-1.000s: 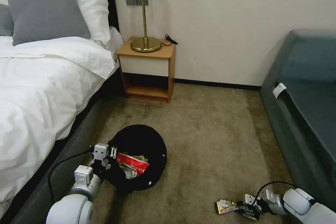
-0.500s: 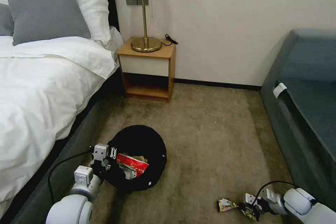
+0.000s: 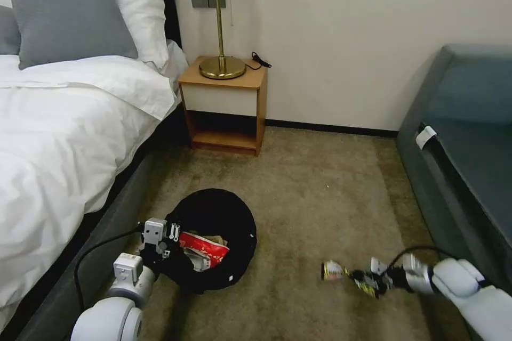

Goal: Pick up the trash bin, then pick up the garbage on the floor and place it into the trash bin.

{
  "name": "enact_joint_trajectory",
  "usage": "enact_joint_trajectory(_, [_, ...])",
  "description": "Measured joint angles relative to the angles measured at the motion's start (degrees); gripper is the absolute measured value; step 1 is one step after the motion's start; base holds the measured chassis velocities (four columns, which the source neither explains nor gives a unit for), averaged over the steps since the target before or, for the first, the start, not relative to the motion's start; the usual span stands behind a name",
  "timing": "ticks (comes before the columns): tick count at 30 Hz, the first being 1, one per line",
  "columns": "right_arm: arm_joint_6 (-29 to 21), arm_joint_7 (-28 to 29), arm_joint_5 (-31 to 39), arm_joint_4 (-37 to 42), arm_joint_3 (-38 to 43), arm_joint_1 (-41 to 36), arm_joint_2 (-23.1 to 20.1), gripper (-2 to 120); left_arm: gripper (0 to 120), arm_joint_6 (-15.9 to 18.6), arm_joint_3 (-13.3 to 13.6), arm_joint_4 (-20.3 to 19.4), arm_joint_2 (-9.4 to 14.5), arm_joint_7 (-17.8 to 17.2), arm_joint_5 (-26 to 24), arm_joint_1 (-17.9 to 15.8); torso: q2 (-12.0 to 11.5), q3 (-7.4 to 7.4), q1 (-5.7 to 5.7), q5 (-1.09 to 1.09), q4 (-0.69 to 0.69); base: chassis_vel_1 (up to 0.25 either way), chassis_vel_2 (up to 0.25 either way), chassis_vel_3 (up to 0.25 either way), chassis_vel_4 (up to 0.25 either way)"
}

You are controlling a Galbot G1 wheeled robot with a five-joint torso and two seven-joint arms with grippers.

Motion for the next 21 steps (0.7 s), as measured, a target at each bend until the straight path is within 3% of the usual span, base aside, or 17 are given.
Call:
enact_joint_trajectory(9, [-4.7, -0.5, 6.5, 3.8, -3.3, 12.4, 3.7, 0, 7, -0.6, 1.5, 0.4, -1.4, 0.0, 0.7, -0.2, 0.0, 0.0, 0.0, -0.01, 0.01, 0.0, 0.0, 0.0, 0.0])
enact_joint_trajectory(18, [-9.4, 3.5, 19.1, 9.5, -4.4, 14.0, 6.3, 0, 7, -1.9, 1.7, 1.1, -2.1, 0.0, 1.0, 0.1, 0.0, 0.0, 0.0, 0.0, 0.0, 0.0, 0.0, 0.0, 0.0])
enact_joint_trajectory(21, [-11.5, 7.9, 25.7, 12.8, -6.6, 12.6, 8.0, 0, 7, -2.1, 2.5, 1.7, -3.2, -0.3, 1.4, 0.1, 0.0, 0.0, 0.0, 0.02, -0.01, 0.0, 0.0, 0.0, 0.0])
